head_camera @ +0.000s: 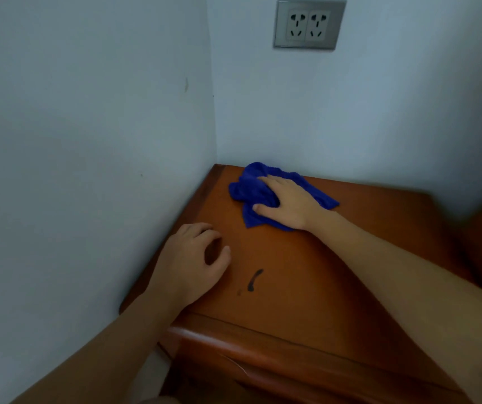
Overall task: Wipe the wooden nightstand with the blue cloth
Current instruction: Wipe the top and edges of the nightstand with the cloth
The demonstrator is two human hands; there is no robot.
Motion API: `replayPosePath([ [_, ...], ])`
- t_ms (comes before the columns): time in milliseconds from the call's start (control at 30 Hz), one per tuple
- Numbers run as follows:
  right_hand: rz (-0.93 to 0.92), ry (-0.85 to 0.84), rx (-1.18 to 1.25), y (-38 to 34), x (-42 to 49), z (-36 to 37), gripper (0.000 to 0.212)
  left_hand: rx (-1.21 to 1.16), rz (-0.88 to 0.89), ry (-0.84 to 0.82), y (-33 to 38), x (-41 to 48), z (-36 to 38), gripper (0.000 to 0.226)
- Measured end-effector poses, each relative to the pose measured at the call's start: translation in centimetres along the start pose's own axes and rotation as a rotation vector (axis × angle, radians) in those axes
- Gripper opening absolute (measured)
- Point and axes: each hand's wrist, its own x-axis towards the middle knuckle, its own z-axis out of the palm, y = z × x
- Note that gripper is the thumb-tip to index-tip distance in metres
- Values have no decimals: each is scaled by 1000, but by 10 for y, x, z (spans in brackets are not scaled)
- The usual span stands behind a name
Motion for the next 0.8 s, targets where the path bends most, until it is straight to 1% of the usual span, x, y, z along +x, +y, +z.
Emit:
replayPosePath([
  [67, -41, 21, 96, 12, -20, -11, 69, 2, 3, -1, 0, 0, 0, 52],
  [133, 40, 96, 110, 28, -29, -20, 64, 1, 5, 1, -2, 0, 1, 52],
  [200, 194, 200, 44, 37, -26, -21, 65, 10, 7, 0, -3, 0, 2, 51],
  [233, 265, 221, -27, 37, -21, -19, 67, 17, 9, -3, -3, 1, 3, 51],
  [300, 337, 203, -160, 30, -11, -12, 73, 27, 8, -7, -3, 2, 3, 50],
  [367, 347, 165, -192, 22, -7, -6, 78, 30, 11, -8, -4, 3, 3, 48],
  [433, 319, 129, -175, 17, -13, -5, 81, 30, 20, -10, -6, 4, 2, 48],
  [567, 219, 100, -140, 0, -52, -6, 77, 41, 27, -17, -6, 4, 3, 50],
  [633, 209, 112, -146, -12, -76, -3, 77, 62, 19, -30, -4, 4, 3, 52],
  [733, 242, 123, -145, -28, -109, -3, 76, 201, 18, -91, 4, -1, -1, 62],
  [800, 257, 151, -129, -35, -128, -6, 73, 271, -30, -150, 21, 0, 0, 67],
])
